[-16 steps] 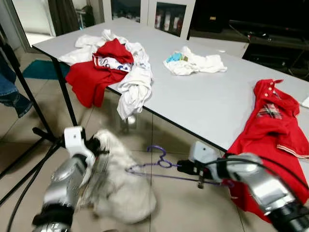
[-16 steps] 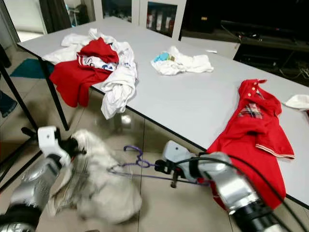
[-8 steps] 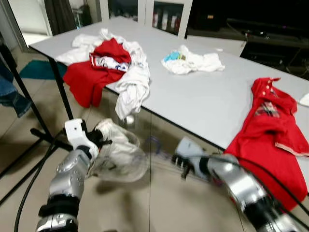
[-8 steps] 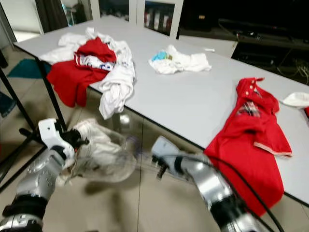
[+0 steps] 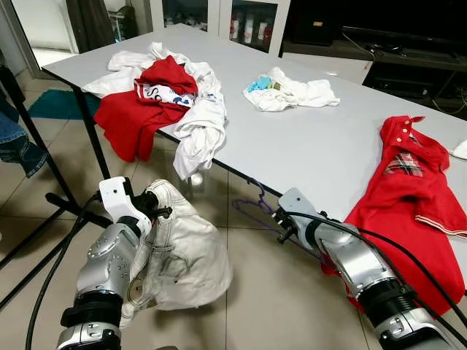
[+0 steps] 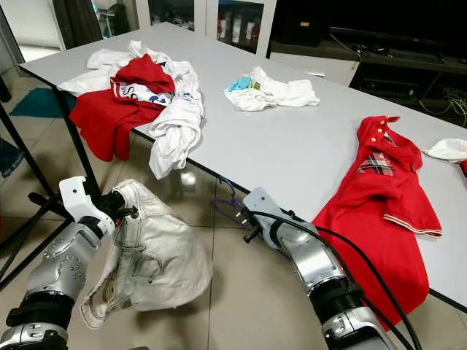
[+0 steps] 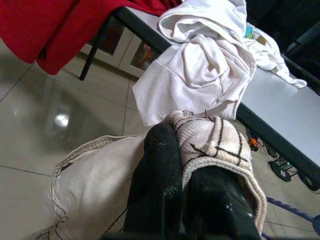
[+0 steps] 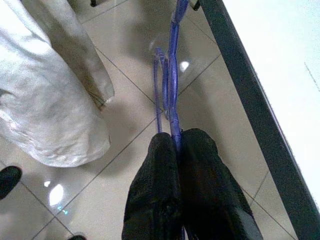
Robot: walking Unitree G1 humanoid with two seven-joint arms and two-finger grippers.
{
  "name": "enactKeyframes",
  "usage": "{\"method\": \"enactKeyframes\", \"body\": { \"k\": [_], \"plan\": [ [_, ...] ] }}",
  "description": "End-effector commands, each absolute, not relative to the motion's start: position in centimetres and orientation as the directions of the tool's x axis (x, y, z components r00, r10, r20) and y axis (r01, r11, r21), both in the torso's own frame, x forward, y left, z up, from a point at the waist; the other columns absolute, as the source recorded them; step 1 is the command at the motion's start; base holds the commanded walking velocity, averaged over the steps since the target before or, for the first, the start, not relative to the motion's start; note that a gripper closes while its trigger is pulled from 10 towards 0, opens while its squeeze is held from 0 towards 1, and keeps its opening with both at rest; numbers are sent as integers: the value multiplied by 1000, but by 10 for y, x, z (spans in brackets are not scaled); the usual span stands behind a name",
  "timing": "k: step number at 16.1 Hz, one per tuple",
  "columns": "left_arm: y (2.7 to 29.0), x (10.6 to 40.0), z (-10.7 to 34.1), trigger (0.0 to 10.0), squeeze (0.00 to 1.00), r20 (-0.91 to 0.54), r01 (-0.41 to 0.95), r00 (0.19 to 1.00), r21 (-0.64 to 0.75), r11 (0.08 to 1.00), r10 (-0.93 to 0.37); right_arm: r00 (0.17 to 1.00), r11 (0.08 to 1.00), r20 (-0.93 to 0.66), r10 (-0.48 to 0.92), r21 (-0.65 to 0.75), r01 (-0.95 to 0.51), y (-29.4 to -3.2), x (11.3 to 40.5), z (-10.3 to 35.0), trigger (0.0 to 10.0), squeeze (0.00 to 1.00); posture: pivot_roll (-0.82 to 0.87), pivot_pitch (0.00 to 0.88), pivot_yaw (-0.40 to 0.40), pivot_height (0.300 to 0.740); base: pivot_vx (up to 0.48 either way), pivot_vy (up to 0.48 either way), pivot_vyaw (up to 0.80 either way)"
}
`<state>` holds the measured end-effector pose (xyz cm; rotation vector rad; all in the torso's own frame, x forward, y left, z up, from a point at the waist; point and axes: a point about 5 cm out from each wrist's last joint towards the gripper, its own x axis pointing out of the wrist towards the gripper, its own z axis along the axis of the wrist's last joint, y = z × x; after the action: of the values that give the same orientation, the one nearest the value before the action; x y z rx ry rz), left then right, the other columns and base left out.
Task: Hang hanger
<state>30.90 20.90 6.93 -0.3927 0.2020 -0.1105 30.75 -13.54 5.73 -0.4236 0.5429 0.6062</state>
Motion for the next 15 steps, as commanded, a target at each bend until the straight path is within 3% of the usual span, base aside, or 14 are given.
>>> {"method": "enactKeyframes", "body": {
  "k": [1, 6, 8, 15],
  "plan": [
    [204, 314, 82, 10000, 0, -123, 105, 979, -375, 921, -162, 694, 747, -576, 431, -204, -633, -148, 307, 64, 10000, 0, 22, 0, -56, 740, 0, 0, 0],
    [198, 314, 80, 10000, 0, -132, 120, 975, -373, 920, -181, 681, 722, -581, 446, -215, -657, -181, 295, 78, 10000, 0, 9, 0, -49, 740, 0, 0, 0],
    [199, 315, 80, 10000, 0, -135, 123, 974, -372, 920, -185, 591, 627, -583, 557, -172, -760, -187, 276, 89, 10000, 0, -4, 0, -40, 740, 0, 0, 0],
    [178, 327, 93, 10000, 0, -92, 194, 966, -372, 908, -243, 416, 461, -538, 733, -56, -886, -137, 259, 88, 10000, 0, 14, 0, -35, 740, 0, 0, 0]
  ]
}}
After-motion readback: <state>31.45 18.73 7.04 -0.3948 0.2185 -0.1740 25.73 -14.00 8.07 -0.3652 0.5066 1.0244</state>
